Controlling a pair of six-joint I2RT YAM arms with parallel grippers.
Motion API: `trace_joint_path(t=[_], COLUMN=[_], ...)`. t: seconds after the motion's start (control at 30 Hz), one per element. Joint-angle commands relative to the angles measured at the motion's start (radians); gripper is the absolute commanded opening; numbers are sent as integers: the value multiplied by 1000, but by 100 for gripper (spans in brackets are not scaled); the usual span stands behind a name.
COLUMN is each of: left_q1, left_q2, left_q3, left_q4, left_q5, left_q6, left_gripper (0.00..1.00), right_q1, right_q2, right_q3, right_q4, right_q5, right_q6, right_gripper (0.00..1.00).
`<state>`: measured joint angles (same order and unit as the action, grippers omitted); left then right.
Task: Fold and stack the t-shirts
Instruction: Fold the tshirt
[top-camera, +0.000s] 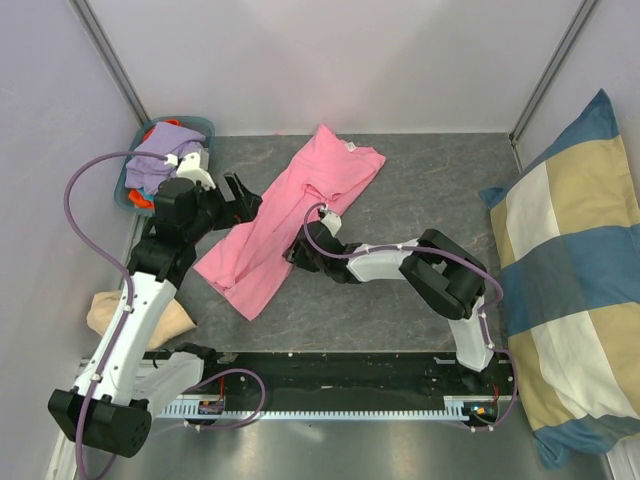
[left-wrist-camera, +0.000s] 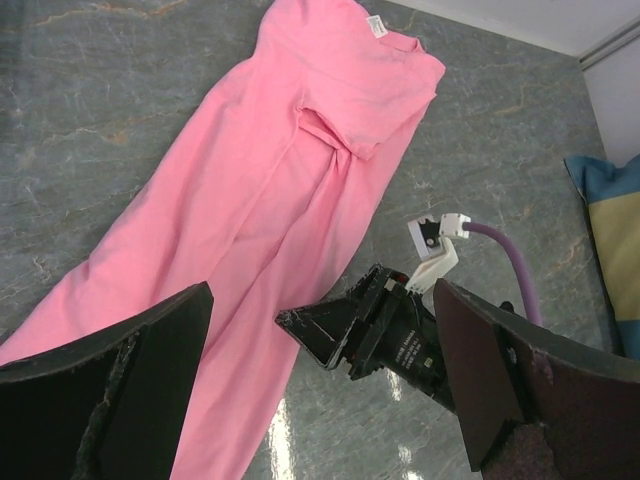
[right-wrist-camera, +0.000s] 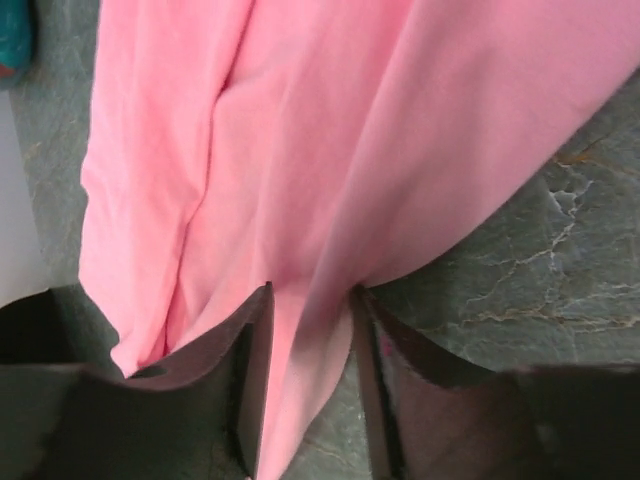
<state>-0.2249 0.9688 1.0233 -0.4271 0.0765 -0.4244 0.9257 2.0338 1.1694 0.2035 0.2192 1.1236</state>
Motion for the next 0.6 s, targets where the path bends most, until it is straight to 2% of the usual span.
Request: trace_joint_path(t=[0.0, 0.03, 0.07, 0.17, 0.3, 0.57], left_q1=[-2, -2, -2, -2, -1, -2], left_q2=[-39, -42, -48, -54, -51, -70], left_q3=[-6, -11, -11, -20, -26, -60], left_q4=[-12, -13, -15, -16, -16, -21], left_q5=[-23, -24, -23, -24, -12, 17], left_q6=[50, 50, 50, 49, 39, 38], left_gripper=[100, 100, 100, 100, 100, 100], right_q1=[-2, -4, -5, -10, -10, -24], right_q2=[80, 80, 75, 37, -81, -361], right_q3=[15, 6, -5, -62, -157, -306], right_q4=[-93, -93, -95, -107, -202, -521], right_q5=[26, 25, 20, 26, 83, 238], right_q6=[-27, -28, -28, -25, -16, -22], right_gripper=[40, 35, 22, 2, 0, 2])
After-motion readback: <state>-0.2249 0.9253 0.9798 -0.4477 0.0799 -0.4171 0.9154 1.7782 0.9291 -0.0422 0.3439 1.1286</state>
